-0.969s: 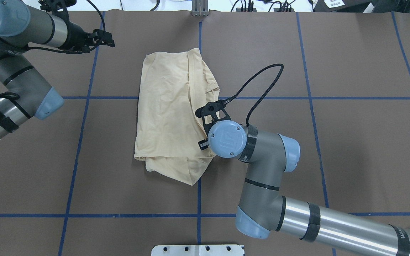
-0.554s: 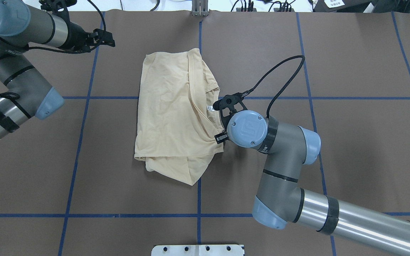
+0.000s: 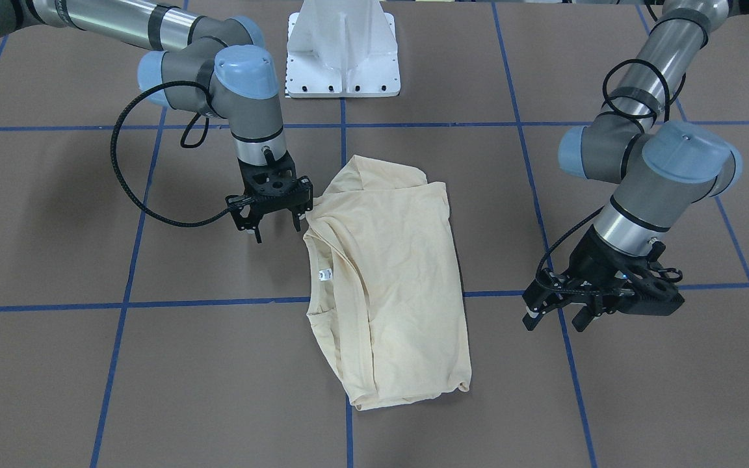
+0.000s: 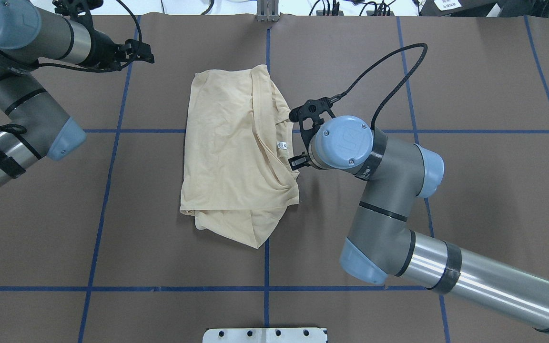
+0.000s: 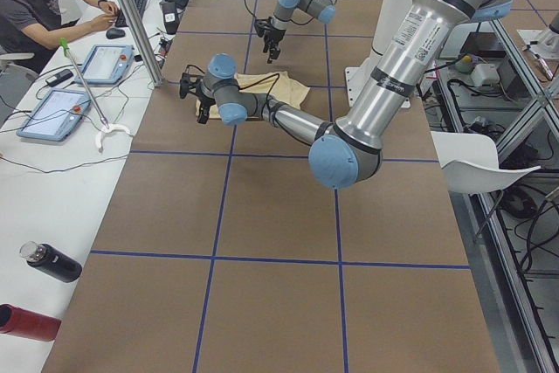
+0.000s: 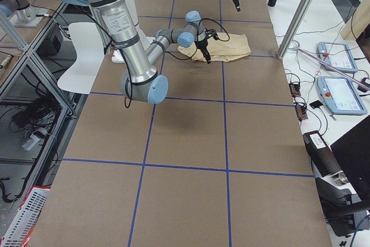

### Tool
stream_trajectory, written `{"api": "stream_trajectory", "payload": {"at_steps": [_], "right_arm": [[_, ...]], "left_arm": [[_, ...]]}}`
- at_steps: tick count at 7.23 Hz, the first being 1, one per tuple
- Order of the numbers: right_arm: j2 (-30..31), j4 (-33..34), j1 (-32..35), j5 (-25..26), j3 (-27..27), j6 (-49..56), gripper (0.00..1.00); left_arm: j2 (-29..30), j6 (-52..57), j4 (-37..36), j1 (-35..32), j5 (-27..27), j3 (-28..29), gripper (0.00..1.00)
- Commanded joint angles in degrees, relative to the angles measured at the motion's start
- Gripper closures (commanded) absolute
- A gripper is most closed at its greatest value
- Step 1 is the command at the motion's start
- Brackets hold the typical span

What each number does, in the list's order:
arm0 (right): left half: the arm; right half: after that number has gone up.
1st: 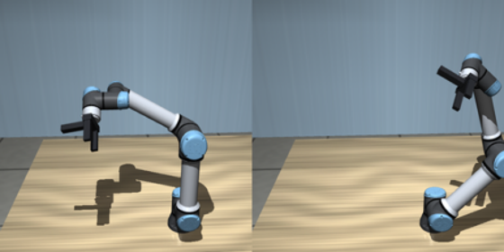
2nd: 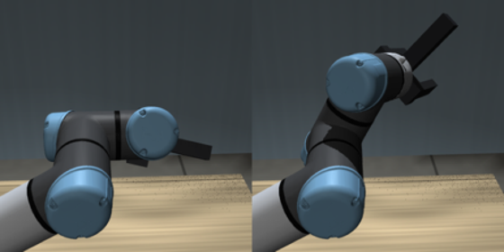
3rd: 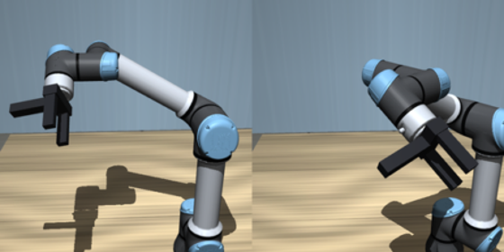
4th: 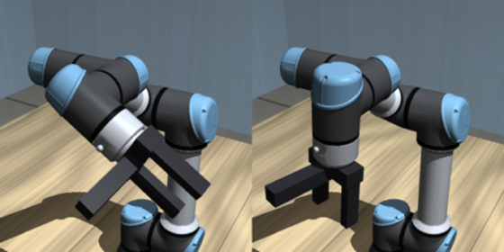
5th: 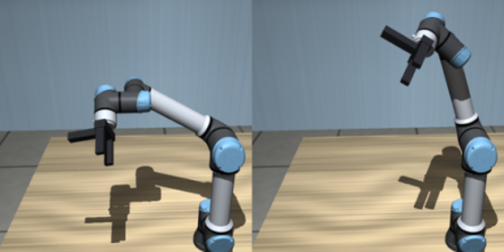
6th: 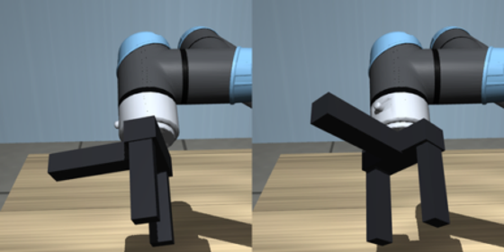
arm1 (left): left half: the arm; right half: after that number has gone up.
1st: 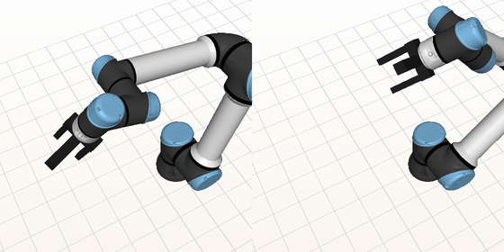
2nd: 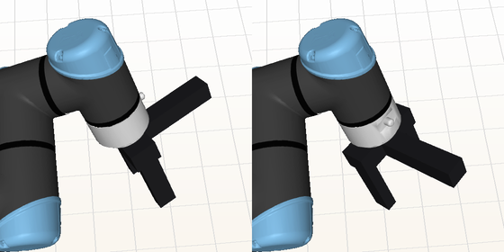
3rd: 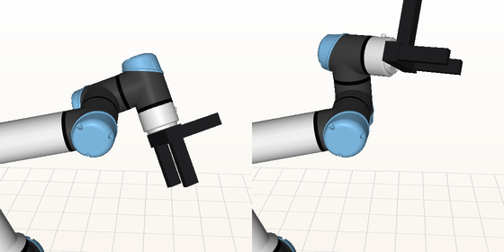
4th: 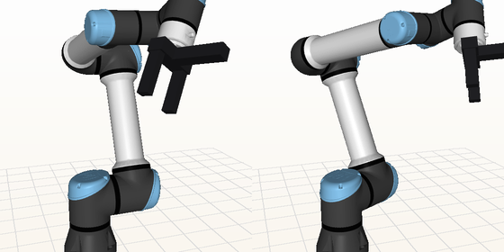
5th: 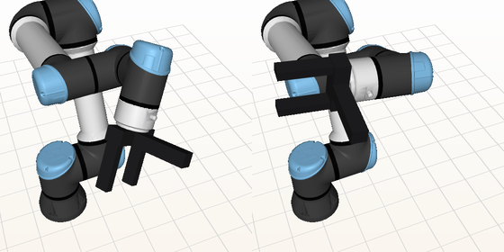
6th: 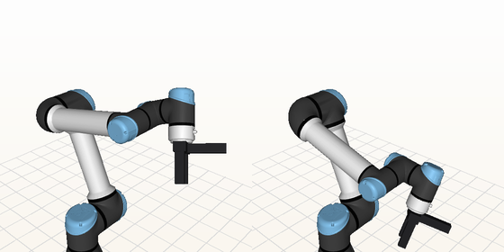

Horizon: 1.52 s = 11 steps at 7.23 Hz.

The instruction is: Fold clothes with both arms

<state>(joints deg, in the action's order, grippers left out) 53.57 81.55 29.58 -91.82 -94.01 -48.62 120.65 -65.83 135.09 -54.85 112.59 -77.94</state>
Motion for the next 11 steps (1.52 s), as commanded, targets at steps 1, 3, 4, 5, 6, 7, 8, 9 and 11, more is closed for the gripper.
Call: {"api": "stream_trajectory", "payload": {"at_steps": [1, 3, 4, 5, 6, 7, 8, 9, 11], "right_arm": [[-9.2, -4.0, 0.6, 1.5, 10.5, -0.3, 0.24], [-16.2, -6.6, 0.6, 2.8, 21.4, 0.0, 0.35], [-16.3, -6.6, 0.6, 3.0, 21.8, 0.1, 0.49], [-16.3, -6.6, 0.5, 3.0, 21.9, 0.1, 0.57], [-16.5, -6.5, 0.3, 3.0, 22.5, 0.2, 0.57], [-18.0, -6.6, 0.1, 3.0, 24.6, 0.2, 0.57], [-18.4, -6.6, 0.0, 3.0, 25.4, 0.2, 0.56], [-18.4, -6.6, 0.0, 3.0, 25.5, 0.2, 0.56], [-18.4, -6.6, -0.4, 3.0, 26.0, 0.3, 0.56]], "left_arm": [[-0.1, 0.1, 0.0, 0.0, 0.0, 0.2, 0.00], [-0.1, 0.1, 0.0, 0.0, -0.2, 0.2, 0.00], [-0.1, 0.1, 0.0, 0.0, 0.0, 0.2, 0.00], [-0.1, 0.1, 0.0, -0.1, 0.0, 0.2, 0.00], [-0.1, 0.1, 0.0, -0.1, 0.0, 0.3, 0.00], [-0.1, 0.1, 0.0, -0.1, 0.0, 0.3, 0.00], [-0.1, 0.1, 0.0, -0.1, 0.0, 0.5, 0.00], [-0.1, 0.1, 0.0, -0.1, 0.0, 0.8, 0.00], [-0.1, 0.1, 0.0, 0.0, 0.0, 0.9, 0.00]]}}
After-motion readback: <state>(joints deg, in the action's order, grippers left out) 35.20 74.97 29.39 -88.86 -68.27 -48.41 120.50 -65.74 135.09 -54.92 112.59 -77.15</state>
